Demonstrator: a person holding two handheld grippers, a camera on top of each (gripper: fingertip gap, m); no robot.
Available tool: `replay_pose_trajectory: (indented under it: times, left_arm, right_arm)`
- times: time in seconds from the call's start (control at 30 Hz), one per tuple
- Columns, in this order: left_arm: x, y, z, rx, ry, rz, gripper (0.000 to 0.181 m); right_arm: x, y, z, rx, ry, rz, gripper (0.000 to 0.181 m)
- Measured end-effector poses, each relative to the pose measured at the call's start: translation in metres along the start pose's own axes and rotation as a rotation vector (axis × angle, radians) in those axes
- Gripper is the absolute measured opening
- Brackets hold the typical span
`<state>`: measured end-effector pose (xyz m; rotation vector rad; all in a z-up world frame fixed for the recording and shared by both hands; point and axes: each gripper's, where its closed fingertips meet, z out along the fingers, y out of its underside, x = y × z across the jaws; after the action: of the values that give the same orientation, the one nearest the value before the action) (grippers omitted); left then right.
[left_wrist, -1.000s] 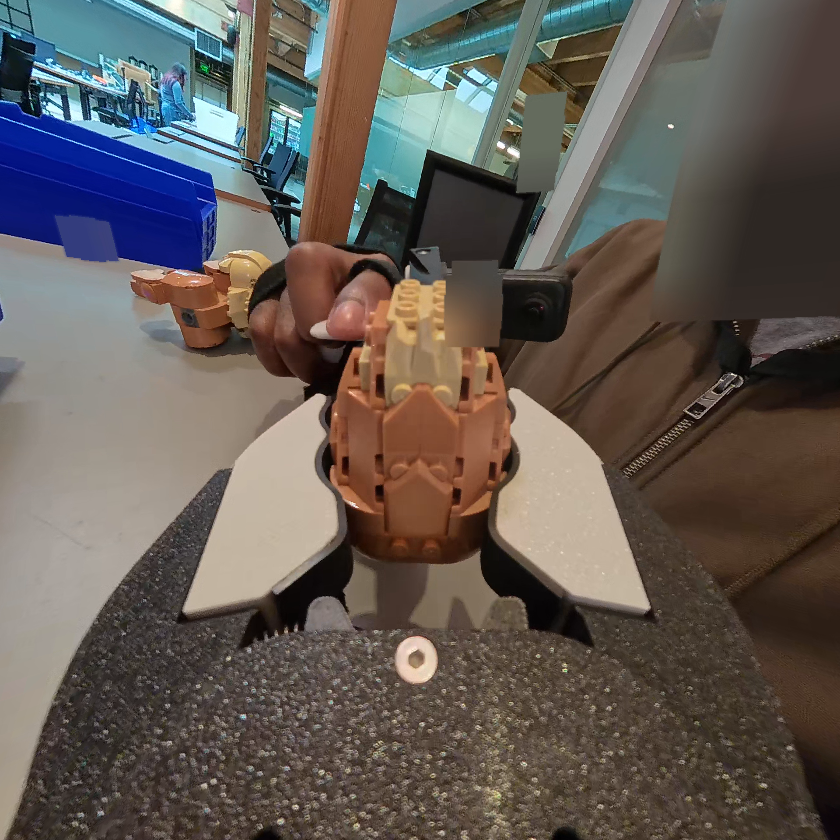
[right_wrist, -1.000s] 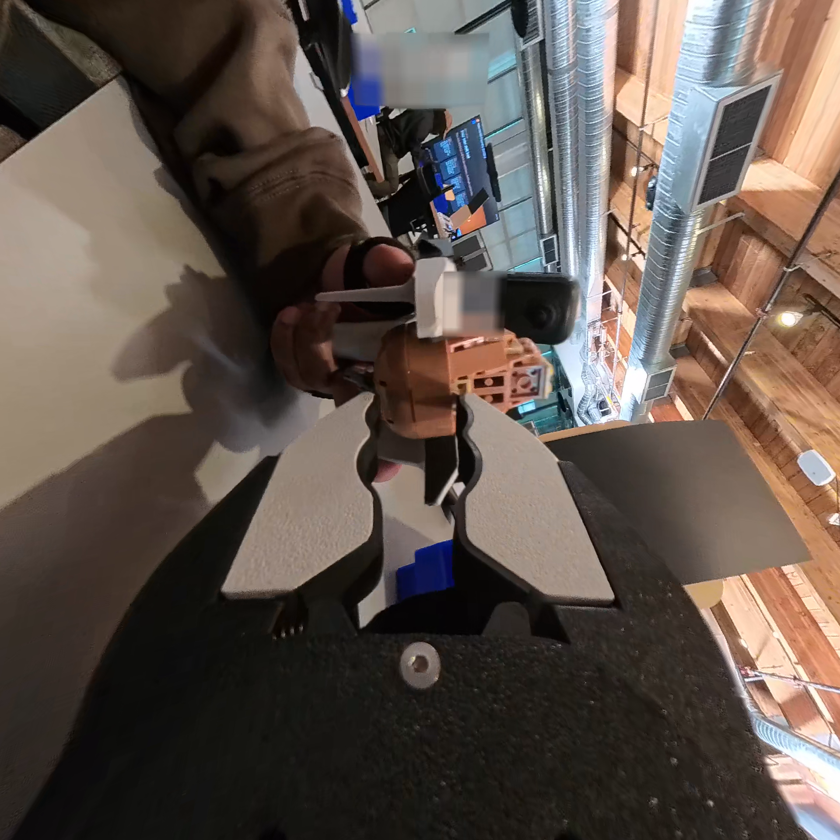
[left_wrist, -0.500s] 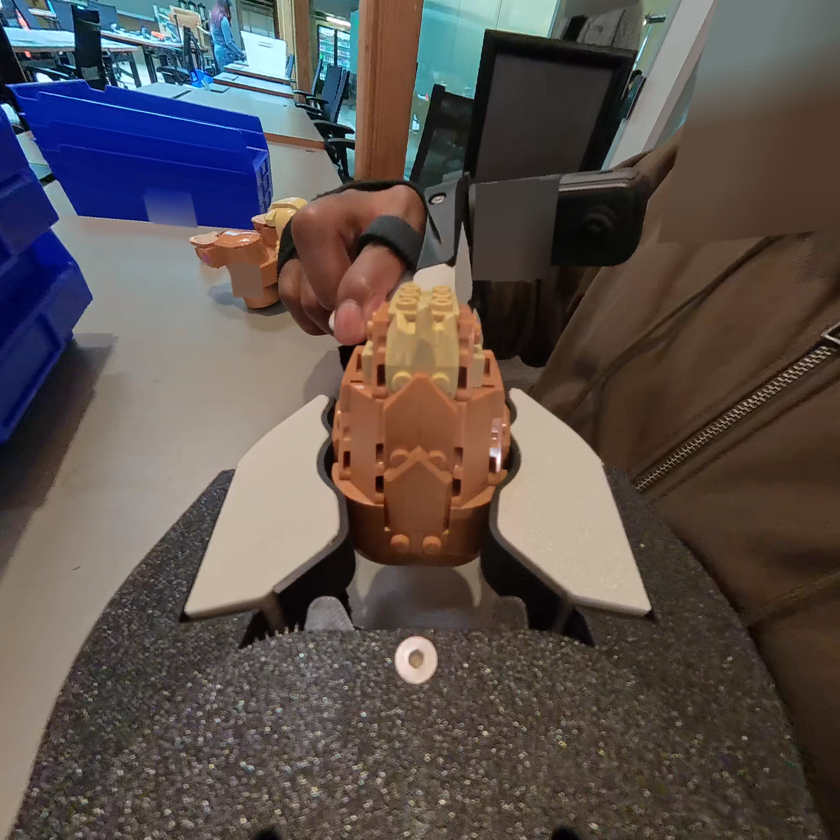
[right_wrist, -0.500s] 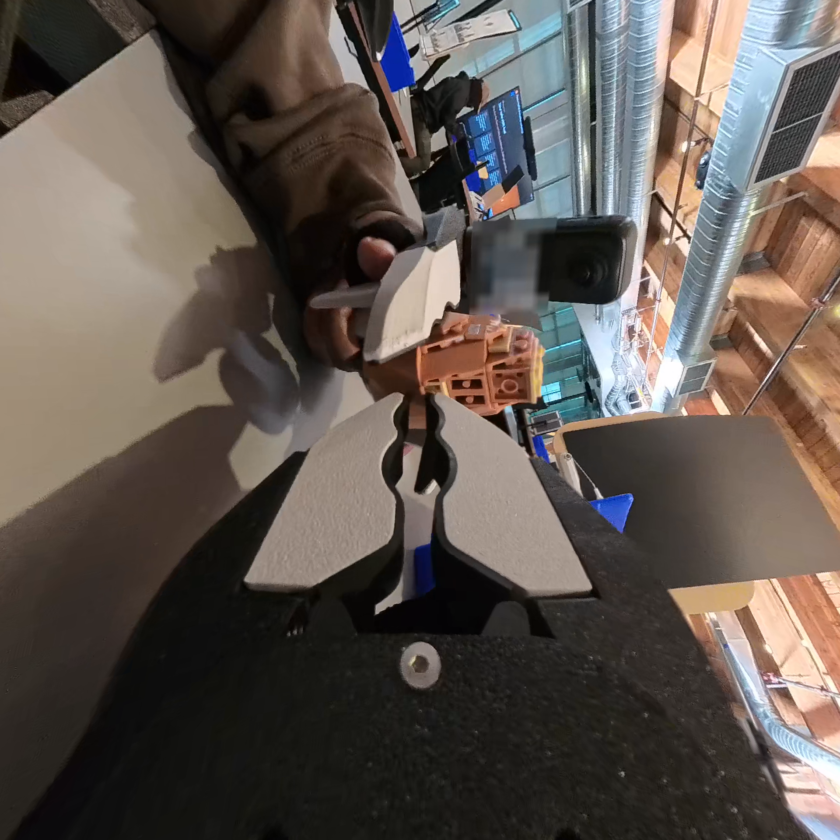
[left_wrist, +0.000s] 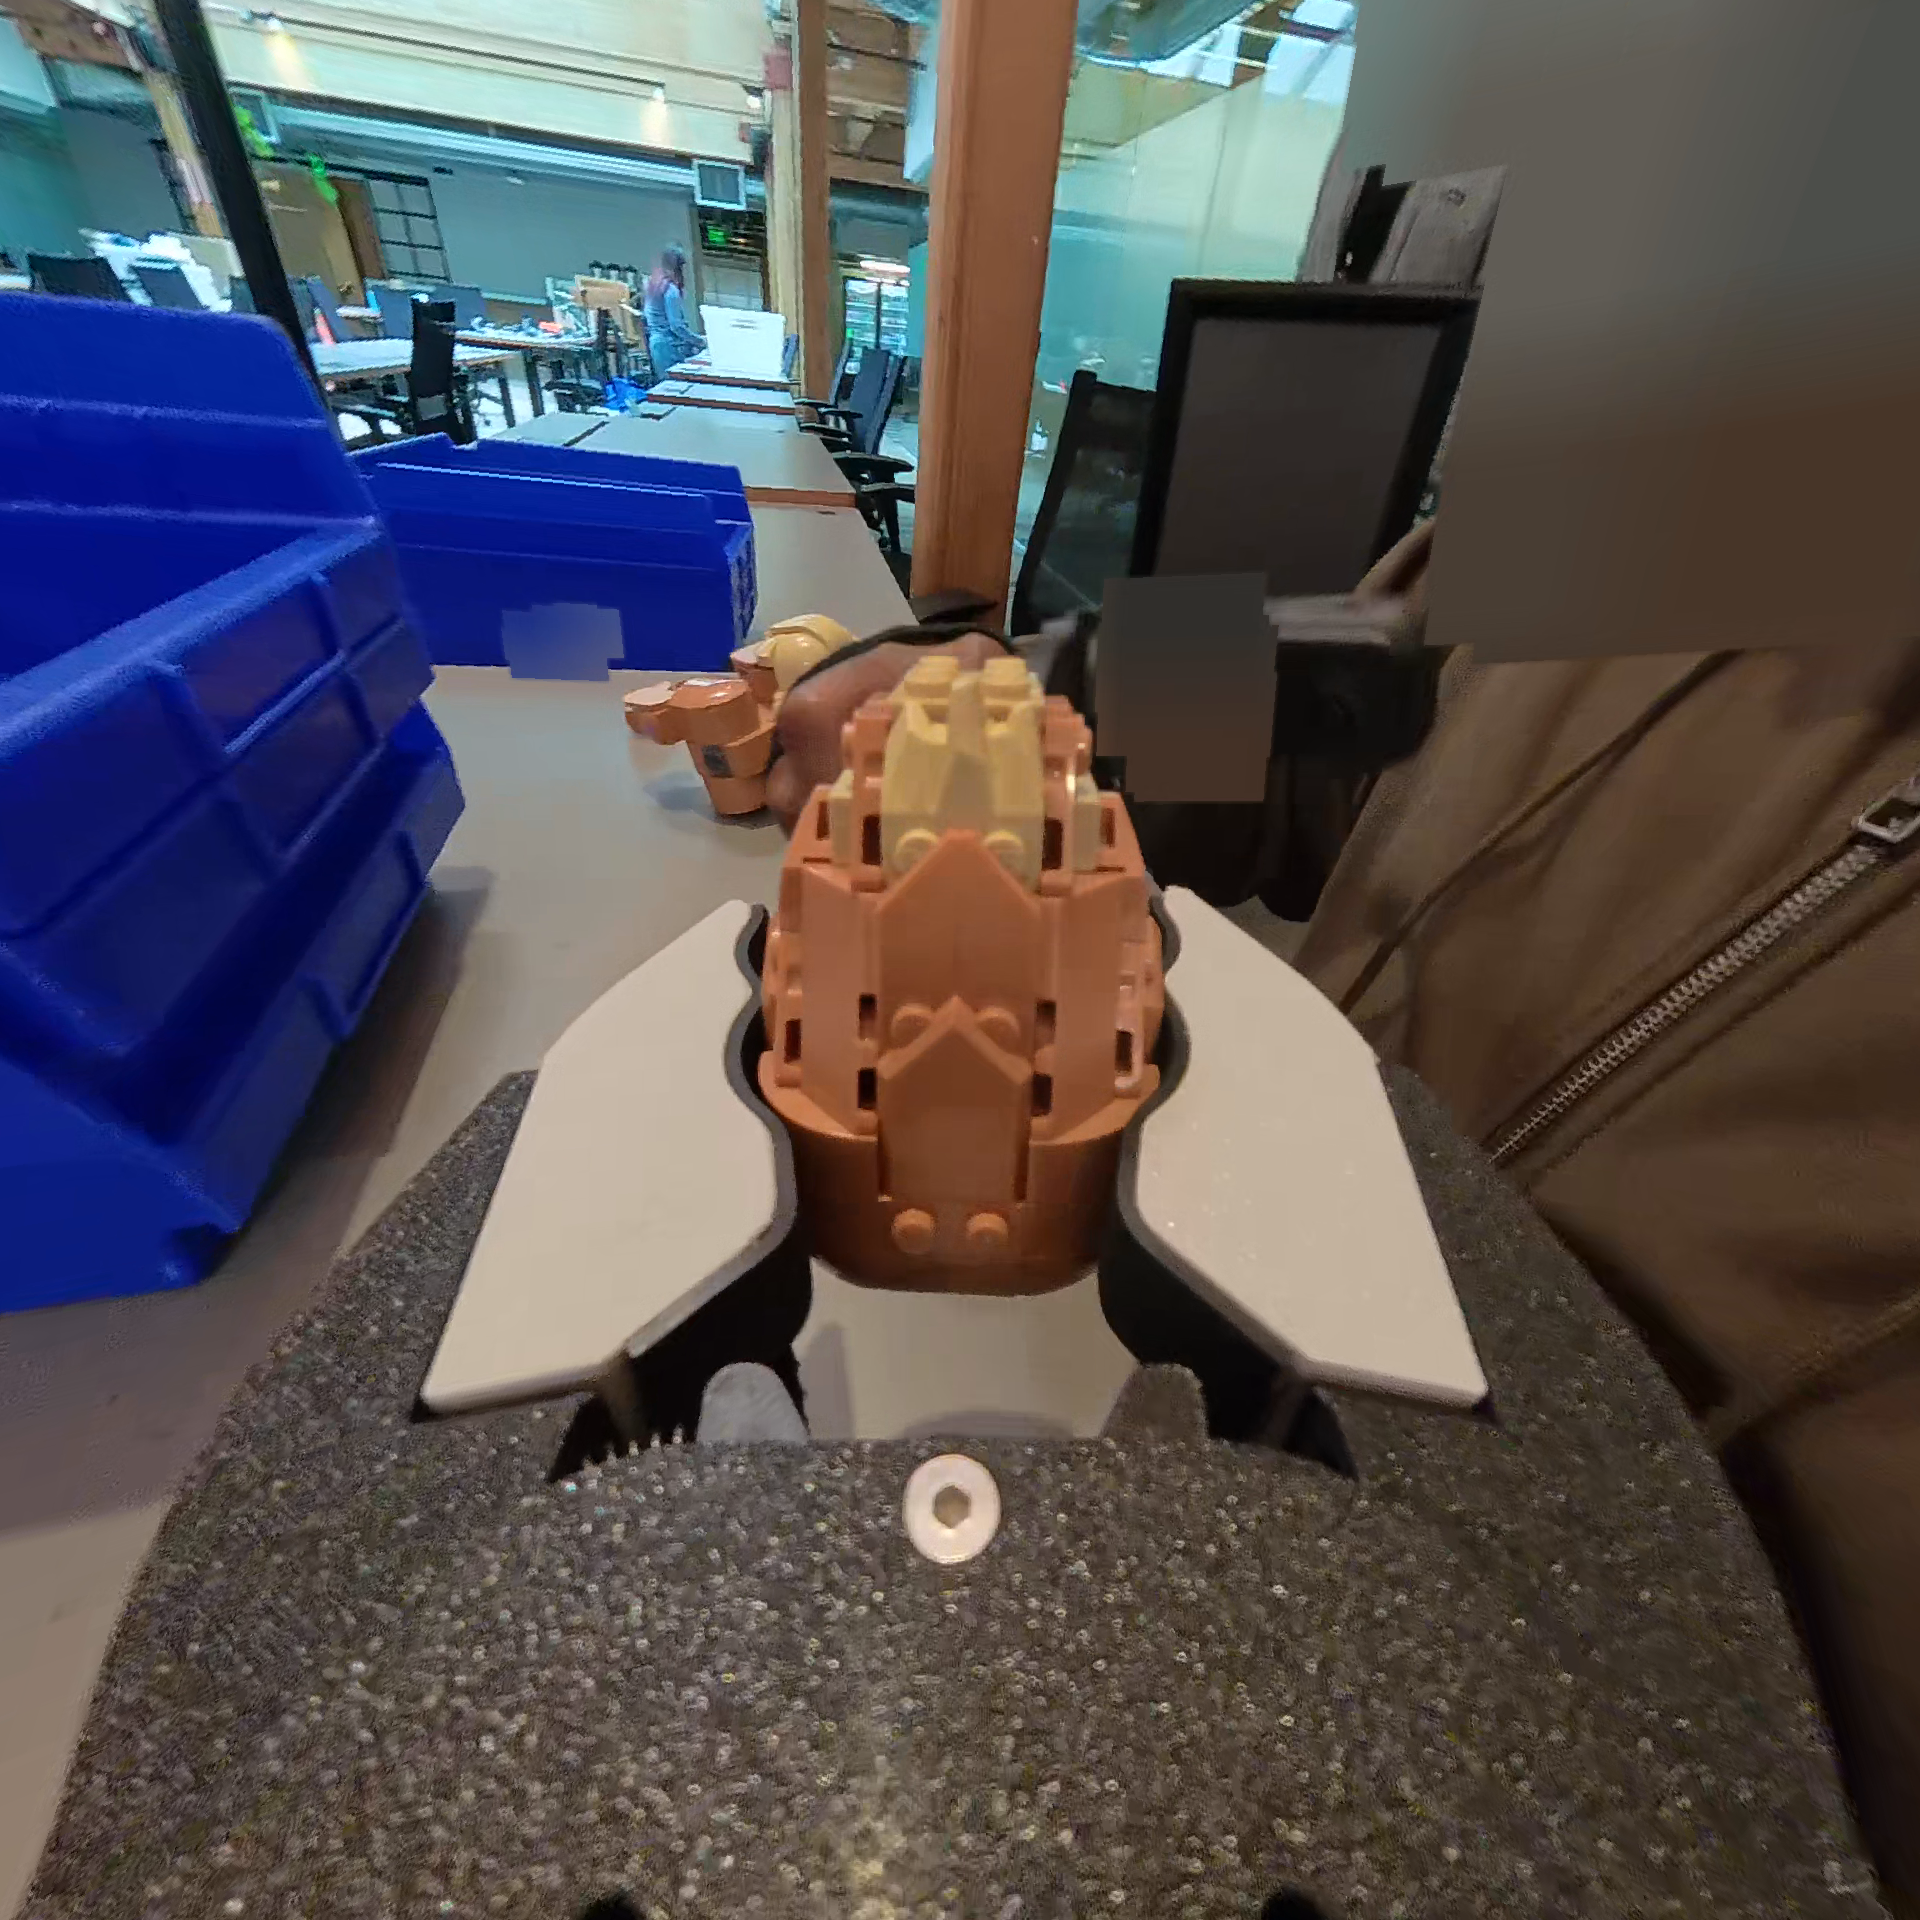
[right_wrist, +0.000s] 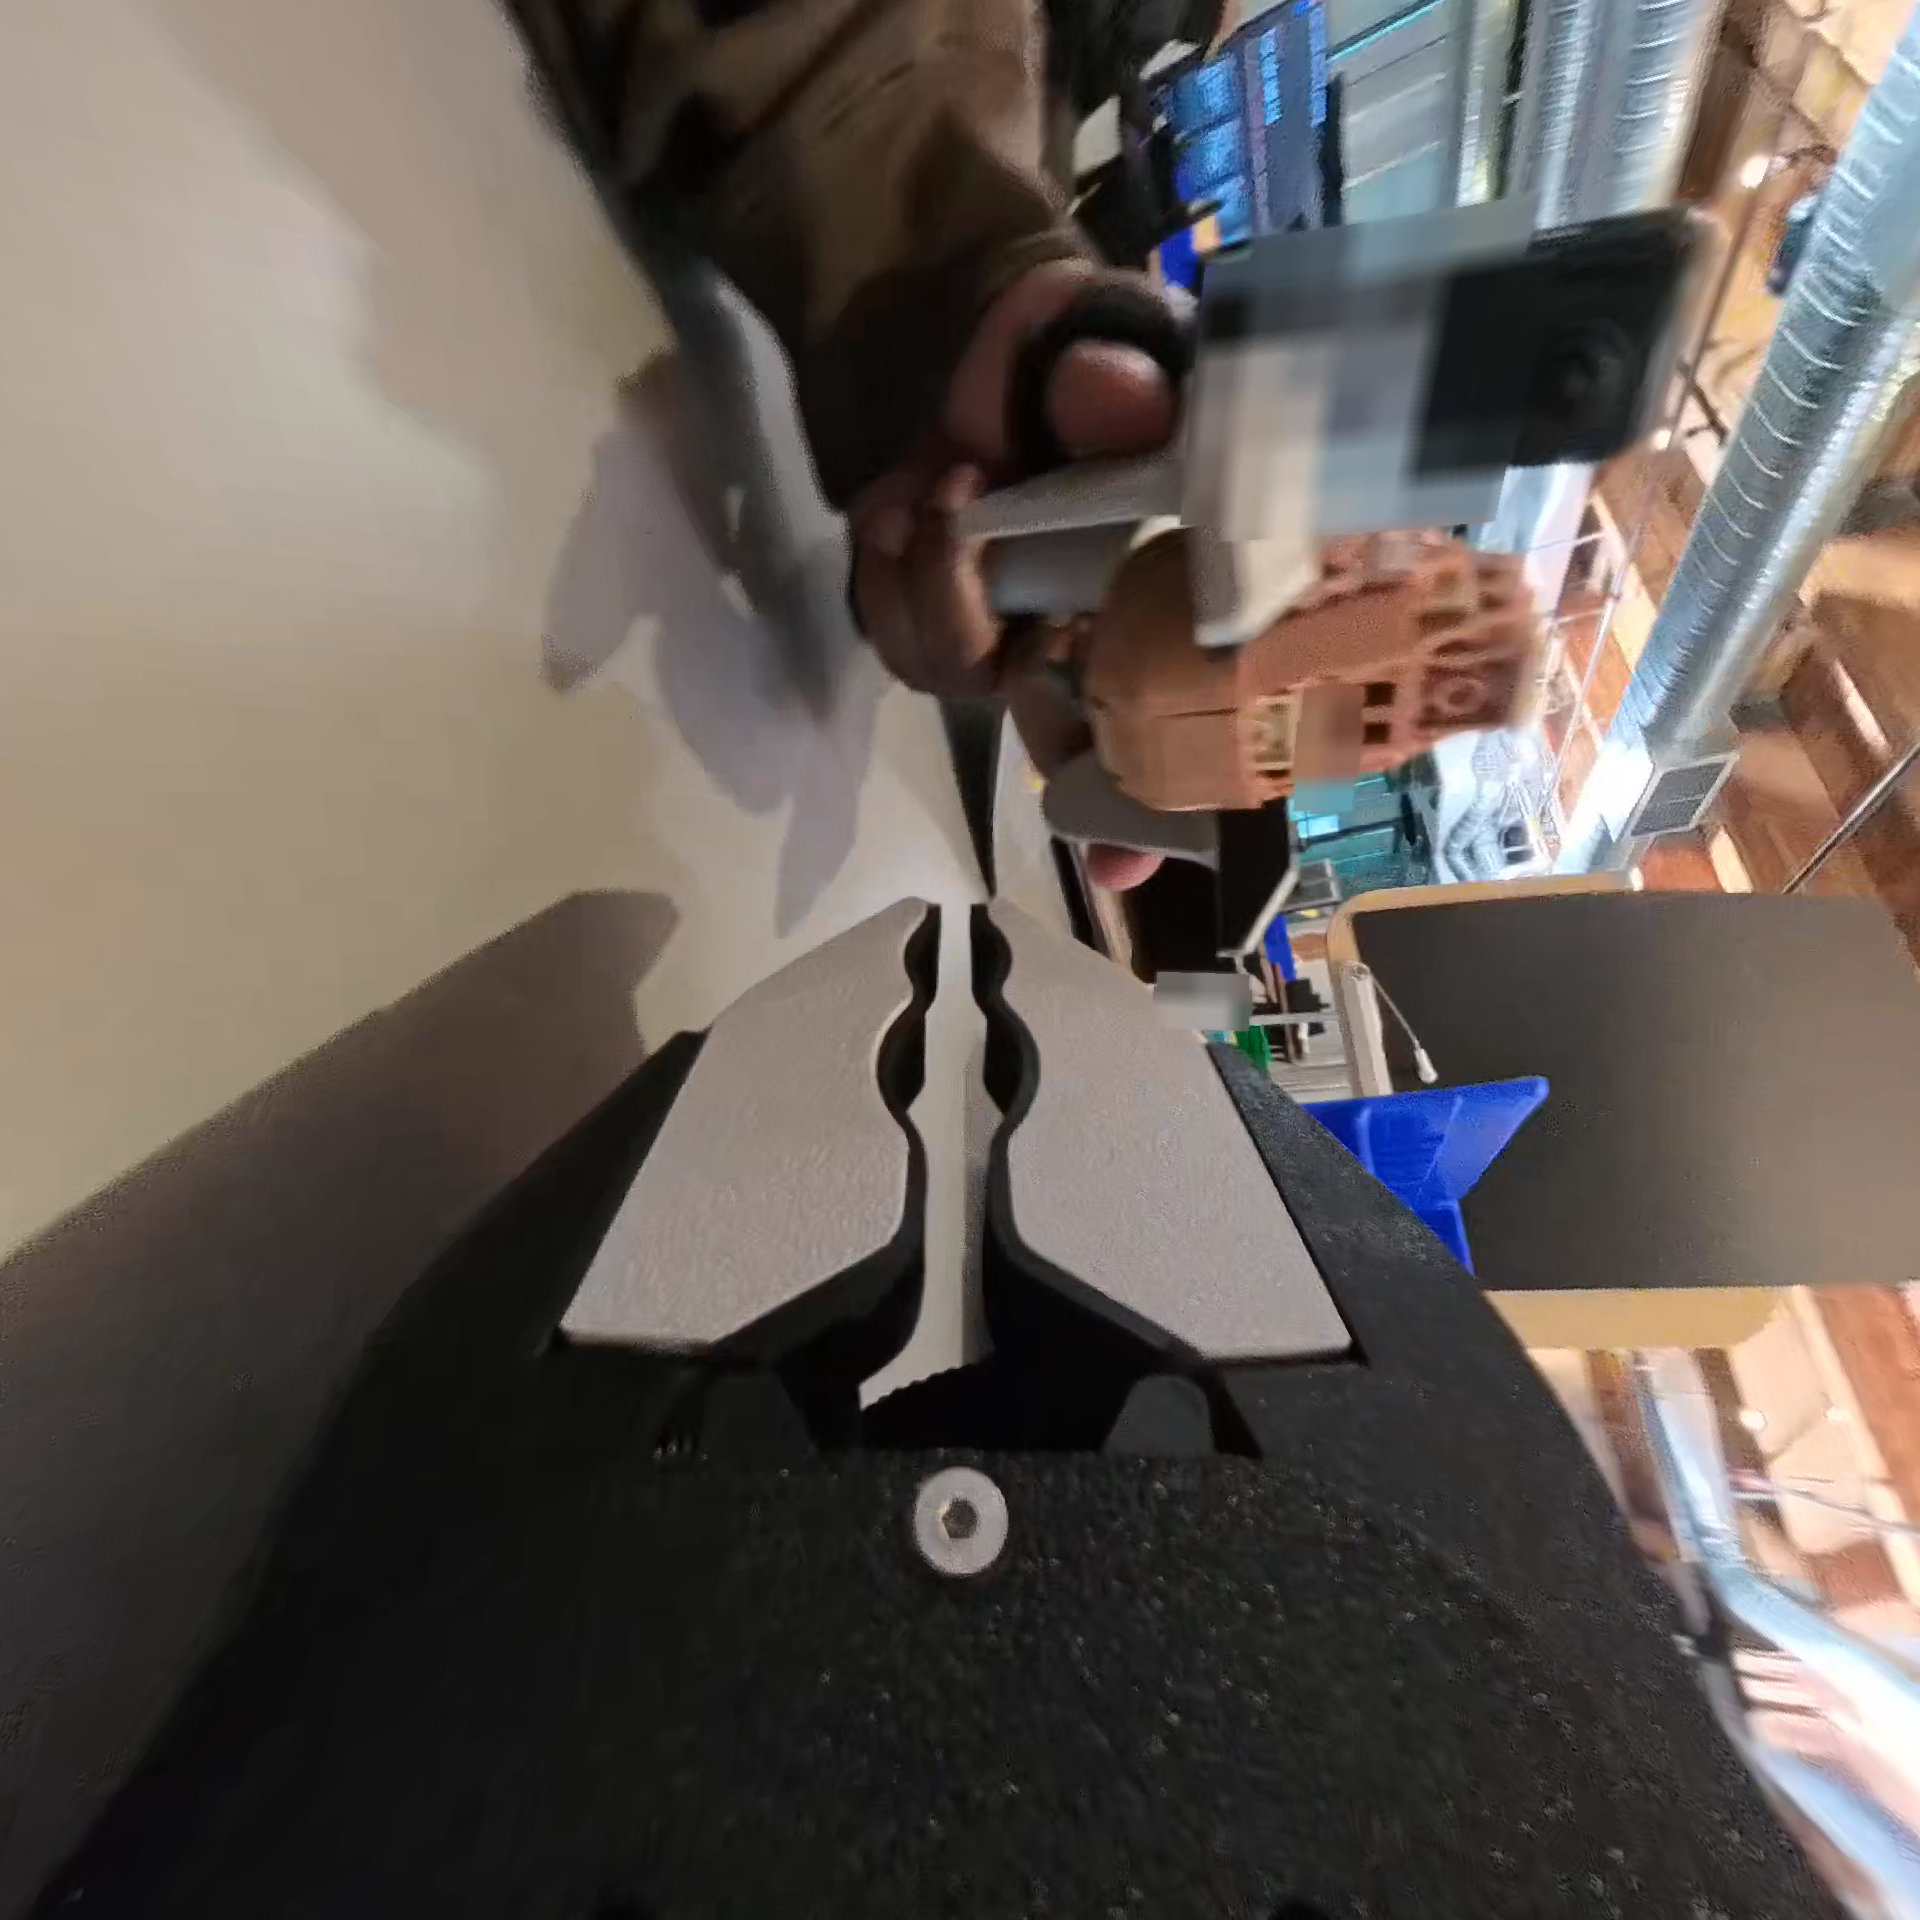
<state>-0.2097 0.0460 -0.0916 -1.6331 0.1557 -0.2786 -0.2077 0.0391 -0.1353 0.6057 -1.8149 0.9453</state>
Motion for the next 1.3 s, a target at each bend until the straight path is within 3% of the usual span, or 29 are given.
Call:
replay_pose_trajectory:
  times: [0.13, 0.27, 1.3]
  left_arm:
    - [0.006, 0.011, 0.010, -0.051, 0.005, 0.088, 0.069]
    - [0.007, 0.018, 0.015, -0.078, 0.007, 0.097, 0.069]
    - [0.008, 0.020, 0.019, -0.087, -0.007, 0.121, 0.068]
  right_arm:
    - [0.017, -0.011, -0.004, 0.089, 0.067, 0.128, 0.018]
    - [0.024, -0.022, -0.007, 0.134, 0.138, 0.079, 0.021]
    - [0.014, -0.016, 0.003, 0.052, 0.139, -0.076, 0.027]
